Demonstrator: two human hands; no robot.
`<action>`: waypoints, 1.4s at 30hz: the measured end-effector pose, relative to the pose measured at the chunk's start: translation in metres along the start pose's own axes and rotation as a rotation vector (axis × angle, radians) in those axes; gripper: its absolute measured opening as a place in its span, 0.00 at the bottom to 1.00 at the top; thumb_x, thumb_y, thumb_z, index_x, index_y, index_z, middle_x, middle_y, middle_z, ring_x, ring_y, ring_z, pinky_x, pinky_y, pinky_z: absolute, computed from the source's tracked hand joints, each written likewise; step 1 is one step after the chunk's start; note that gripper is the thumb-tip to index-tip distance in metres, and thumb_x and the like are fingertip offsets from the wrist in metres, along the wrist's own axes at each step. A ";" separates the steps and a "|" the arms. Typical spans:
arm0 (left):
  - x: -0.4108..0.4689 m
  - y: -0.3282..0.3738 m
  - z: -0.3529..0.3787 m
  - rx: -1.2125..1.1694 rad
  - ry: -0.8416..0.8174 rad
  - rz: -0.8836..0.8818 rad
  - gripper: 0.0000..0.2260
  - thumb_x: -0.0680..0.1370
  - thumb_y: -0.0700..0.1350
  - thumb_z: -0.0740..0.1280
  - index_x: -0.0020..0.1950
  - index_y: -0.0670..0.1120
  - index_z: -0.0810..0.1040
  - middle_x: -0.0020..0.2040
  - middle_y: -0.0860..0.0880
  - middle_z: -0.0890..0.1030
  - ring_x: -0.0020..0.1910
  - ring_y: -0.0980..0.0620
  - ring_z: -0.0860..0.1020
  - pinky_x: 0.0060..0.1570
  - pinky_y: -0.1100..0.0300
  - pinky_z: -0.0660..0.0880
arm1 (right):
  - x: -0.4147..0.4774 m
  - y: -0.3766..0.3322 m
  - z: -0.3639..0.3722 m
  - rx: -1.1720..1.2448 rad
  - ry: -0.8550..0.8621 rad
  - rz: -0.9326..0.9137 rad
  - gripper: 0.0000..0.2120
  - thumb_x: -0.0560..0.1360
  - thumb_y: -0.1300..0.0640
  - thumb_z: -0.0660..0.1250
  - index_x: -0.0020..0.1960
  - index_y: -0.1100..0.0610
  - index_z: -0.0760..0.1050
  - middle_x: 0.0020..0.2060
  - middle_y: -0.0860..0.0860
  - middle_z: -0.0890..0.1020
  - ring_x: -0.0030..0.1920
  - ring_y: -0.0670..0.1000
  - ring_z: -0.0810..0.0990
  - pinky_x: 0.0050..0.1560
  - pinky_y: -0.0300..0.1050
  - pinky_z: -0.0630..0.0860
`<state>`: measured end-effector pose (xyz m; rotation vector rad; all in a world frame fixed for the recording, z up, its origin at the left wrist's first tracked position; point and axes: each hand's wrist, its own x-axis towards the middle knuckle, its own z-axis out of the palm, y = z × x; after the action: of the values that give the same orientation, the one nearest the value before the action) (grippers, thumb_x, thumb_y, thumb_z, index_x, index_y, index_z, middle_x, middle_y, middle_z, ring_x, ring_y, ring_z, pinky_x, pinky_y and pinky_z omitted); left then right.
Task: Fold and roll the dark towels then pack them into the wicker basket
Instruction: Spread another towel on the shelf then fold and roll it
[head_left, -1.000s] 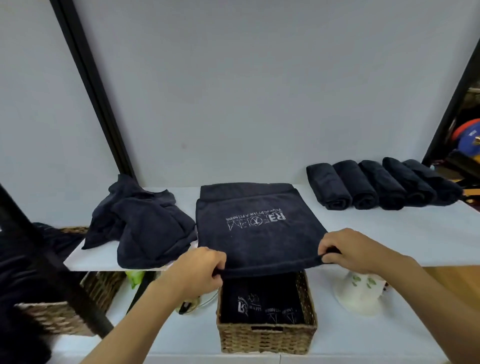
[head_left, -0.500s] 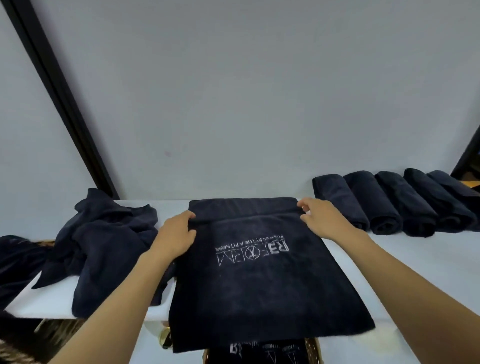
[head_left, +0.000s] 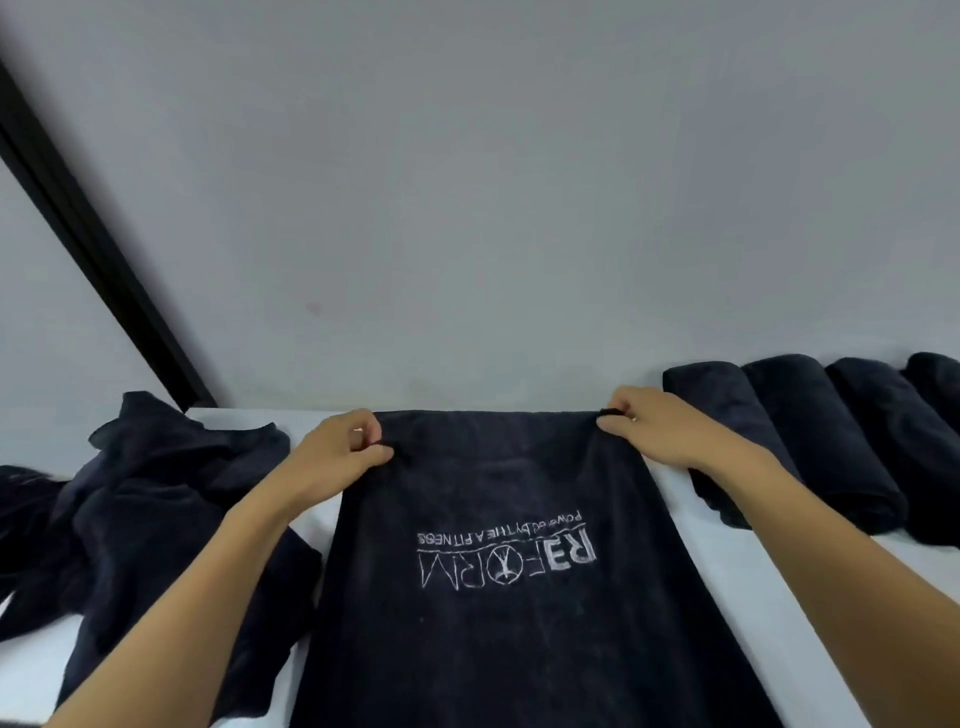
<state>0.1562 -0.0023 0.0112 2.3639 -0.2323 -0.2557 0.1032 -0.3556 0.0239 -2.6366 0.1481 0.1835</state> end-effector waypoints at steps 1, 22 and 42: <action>0.003 0.002 0.001 0.057 0.000 0.006 0.09 0.77 0.45 0.68 0.40 0.48 0.69 0.35 0.47 0.76 0.34 0.51 0.69 0.39 0.57 0.66 | 0.002 0.001 0.002 -0.012 -0.015 0.014 0.11 0.81 0.50 0.59 0.50 0.57 0.72 0.45 0.53 0.80 0.47 0.53 0.77 0.44 0.44 0.70; 0.012 -0.016 0.001 0.113 0.116 0.020 0.01 0.76 0.44 0.71 0.45 0.47 0.83 0.45 0.51 0.84 0.49 0.54 0.80 0.43 0.67 0.71 | 0.023 -0.004 0.011 -0.049 0.076 0.051 0.10 0.81 0.52 0.60 0.51 0.59 0.72 0.43 0.52 0.79 0.45 0.53 0.76 0.41 0.45 0.68; 0.046 -0.035 0.002 0.264 0.091 -0.086 0.09 0.74 0.49 0.72 0.50 0.45 0.79 0.49 0.50 0.79 0.51 0.48 0.78 0.45 0.61 0.70 | 0.058 0.005 0.038 -0.264 0.205 0.131 0.10 0.80 0.51 0.64 0.46 0.57 0.69 0.44 0.54 0.76 0.43 0.55 0.74 0.41 0.47 0.69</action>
<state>0.2030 0.0103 -0.0195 2.6439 -0.1267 -0.1656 0.1561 -0.3460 -0.0205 -2.9071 0.3913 -0.0276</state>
